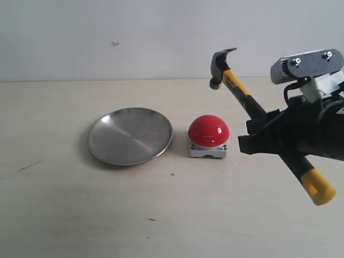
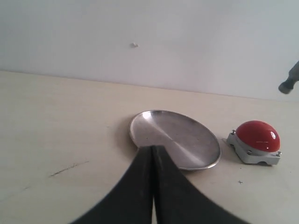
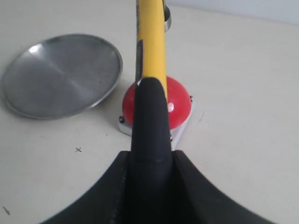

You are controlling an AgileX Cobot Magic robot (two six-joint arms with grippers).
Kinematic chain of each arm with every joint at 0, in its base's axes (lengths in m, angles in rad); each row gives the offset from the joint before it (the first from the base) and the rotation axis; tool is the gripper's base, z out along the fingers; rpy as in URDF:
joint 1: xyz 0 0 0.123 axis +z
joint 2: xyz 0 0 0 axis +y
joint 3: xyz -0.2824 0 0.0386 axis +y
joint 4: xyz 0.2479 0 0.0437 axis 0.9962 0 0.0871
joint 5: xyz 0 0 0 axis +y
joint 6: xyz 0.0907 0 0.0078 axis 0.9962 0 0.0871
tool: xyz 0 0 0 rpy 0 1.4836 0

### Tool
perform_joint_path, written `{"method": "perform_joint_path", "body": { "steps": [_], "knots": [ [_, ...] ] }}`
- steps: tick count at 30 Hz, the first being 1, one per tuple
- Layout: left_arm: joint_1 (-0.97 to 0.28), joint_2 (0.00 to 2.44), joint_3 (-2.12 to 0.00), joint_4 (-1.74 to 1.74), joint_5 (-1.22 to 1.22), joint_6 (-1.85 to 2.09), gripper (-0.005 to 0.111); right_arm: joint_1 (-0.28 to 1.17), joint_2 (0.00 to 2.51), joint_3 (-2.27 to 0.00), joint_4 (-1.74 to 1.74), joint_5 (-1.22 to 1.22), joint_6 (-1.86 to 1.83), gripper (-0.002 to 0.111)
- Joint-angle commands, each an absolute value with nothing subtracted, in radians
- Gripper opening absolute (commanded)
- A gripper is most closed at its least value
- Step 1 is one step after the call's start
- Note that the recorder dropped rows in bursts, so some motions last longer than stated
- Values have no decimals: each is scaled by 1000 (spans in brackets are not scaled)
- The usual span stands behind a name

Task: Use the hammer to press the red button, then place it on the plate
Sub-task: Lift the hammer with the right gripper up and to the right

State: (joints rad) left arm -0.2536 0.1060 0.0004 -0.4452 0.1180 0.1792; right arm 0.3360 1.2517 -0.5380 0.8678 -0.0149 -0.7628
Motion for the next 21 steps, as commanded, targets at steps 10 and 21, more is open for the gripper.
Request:
{"method": "perform_joint_path", "body": {
  "steps": [10,21],
  "knots": [
    [-252,103,0,-316,126,182,0,335,1327,-563,857,-127,-757,0],
    [-252,103,0,-316,126,182,0,335,1085,-647,859,-72,-757,0]
  ]
}}
